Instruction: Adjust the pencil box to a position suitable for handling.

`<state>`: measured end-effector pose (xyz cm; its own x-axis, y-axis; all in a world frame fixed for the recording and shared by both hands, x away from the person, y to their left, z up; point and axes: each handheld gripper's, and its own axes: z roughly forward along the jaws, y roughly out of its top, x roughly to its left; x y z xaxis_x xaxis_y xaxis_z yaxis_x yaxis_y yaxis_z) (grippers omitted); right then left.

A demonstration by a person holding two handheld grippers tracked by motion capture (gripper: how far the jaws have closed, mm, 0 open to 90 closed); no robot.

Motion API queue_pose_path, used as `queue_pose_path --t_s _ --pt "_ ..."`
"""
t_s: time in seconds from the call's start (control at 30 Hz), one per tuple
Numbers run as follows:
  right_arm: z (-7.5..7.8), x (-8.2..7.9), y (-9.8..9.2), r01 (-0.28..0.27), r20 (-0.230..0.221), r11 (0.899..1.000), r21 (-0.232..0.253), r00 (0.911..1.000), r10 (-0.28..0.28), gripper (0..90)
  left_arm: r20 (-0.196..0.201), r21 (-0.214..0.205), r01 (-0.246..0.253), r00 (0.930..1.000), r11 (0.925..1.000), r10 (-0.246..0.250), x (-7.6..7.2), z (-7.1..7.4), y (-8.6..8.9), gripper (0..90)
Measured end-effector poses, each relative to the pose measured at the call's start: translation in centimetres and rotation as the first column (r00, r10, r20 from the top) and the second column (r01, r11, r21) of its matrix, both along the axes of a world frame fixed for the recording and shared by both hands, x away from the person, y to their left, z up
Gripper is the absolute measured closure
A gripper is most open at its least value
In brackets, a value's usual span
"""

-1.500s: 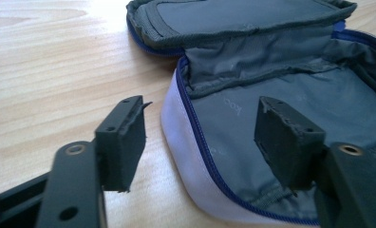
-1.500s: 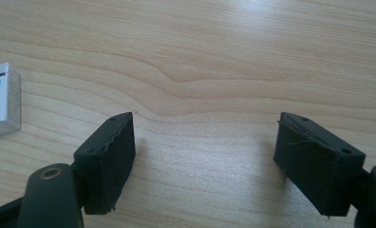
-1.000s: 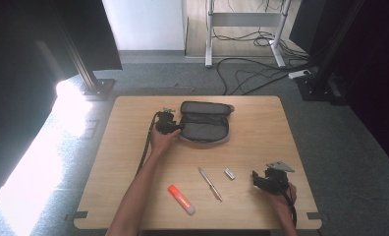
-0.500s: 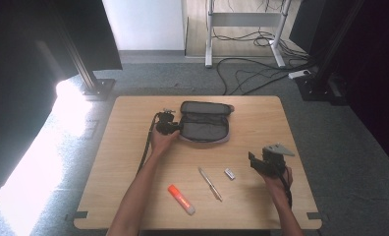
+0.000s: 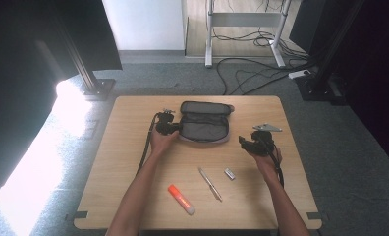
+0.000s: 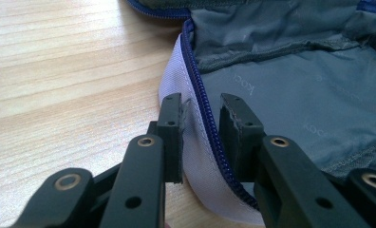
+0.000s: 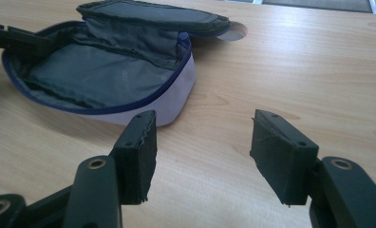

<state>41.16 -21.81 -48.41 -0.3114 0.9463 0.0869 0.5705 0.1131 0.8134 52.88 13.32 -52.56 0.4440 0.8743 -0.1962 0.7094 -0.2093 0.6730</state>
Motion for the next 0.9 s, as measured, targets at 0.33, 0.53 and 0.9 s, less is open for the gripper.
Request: queue_pose_path --t_s 0.33,0.53,0.9 --pt "0.4 2.8 1.3 -0.002 0.001 1.0 0.003 1.0 0.002 42.4 0.006 0.0 -0.003 1.0 1.0 0.003 0.0 -0.1 -0.1 72.2" --pt "-0.2 4.1 1.8 -0.007 -0.019 1.0 -0.003 0.9998 0.006 42.4 0.008 -0.004 -0.002 1.0 1.0 0.002 0.1 -0.1 0.0 72.6" --pt "-1.2 6.3 3.0 -0.012 -0.038 1.0 -0.015 0.9992 0.012 44.1 0.016 -0.014 0.0 0.9999 0.9999 0.001 0.2 -0.2 0.0 73.9"
